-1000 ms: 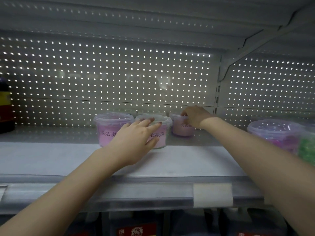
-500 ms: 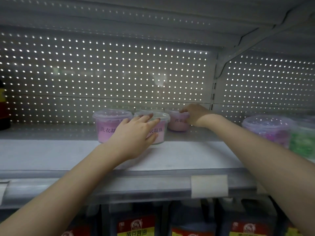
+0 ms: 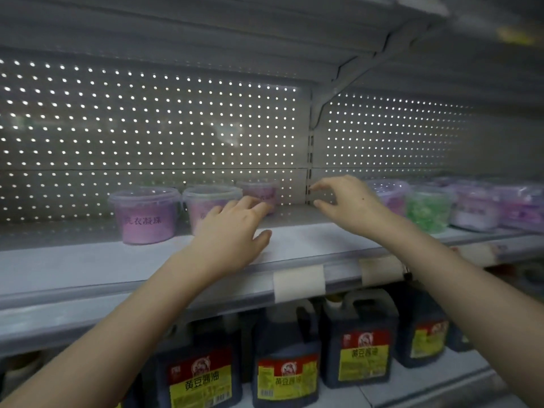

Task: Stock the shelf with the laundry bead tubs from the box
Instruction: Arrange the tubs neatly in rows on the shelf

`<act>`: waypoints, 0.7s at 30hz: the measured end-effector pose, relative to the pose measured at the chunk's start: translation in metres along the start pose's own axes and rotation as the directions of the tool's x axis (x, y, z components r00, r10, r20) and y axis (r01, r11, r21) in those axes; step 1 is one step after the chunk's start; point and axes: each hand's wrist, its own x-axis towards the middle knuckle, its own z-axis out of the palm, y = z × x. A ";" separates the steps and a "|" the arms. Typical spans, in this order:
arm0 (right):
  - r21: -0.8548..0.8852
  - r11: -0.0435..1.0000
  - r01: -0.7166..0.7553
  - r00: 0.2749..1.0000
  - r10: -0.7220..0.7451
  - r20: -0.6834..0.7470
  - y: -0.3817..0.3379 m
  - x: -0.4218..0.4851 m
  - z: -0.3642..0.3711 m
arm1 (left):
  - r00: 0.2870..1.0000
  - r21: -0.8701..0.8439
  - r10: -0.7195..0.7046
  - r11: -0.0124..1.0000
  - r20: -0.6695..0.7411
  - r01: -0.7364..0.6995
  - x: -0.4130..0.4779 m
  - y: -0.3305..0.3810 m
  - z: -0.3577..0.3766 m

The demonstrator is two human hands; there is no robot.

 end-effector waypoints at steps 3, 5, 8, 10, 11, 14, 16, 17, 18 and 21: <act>0.005 1.000 -0.015 0.999 0.016 -0.050 0.026 -0.019 -0.014 | 1.000 0.004 0.011 1.000 -0.018 -0.011 0.001 0.021 0.007; -0.005 1.000 -0.027 0.997 0.027 -0.071 0.048 -0.028 -0.021 | 0.999 0.003 0.016 1.000 -0.029 -0.016 0.005 0.037 0.012; -0.010 0.997 -0.073 0.995 0.072 -0.076 0.080 -0.033 -0.027 | 0.999 -0.012 0.017 1.000 -0.039 -0.017 0.010 0.054 0.020; -0.022 0.993 -0.112 0.993 0.111 -0.040 0.103 -0.035 -0.031 | 0.999 -0.007 0.009 1.000 -0.040 -0.010 0.017 0.068 0.025; -0.036 0.992 -0.123 0.992 0.123 -0.014 0.113 -0.035 -0.032 | 0.999 -0.004 0.003 1.000 -0.040 -0.003 0.020 0.074 0.027; -0.037 0.994 -0.103 0.995 0.103 -0.013 0.133 -0.033 -0.030 | 0.998 0.006 -0.030 1.000 -0.054 0.030 0.030 0.088 0.033; -0.035 0.996 -0.078 0.994 0.075 -0.078 0.140 -0.029 -0.029 | 0.996 0.017 -0.058 0.998 -0.062 0.059 0.034 0.093 0.036; -0.042 0.997 -0.066 0.992 0.062 -0.106 0.142 -0.027 -0.028 | 0.995 0.023 -0.075 0.997 -0.062 0.076 0.034 0.094 0.037; -0.052 0.997 -0.052 0.991 0.045 -0.126 0.142 -0.024 -0.028 | 0.994 0.027 -0.095 0.995 -0.062 0.097 0.035 0.094 0.038; -0.077 0.997 0.006 0.987 -0.018 -0.158 0.136 -0.013 -0.026 | 0.987 0.031 -0.151 0.988 -0.063 0.153 0.033 0.089 0.038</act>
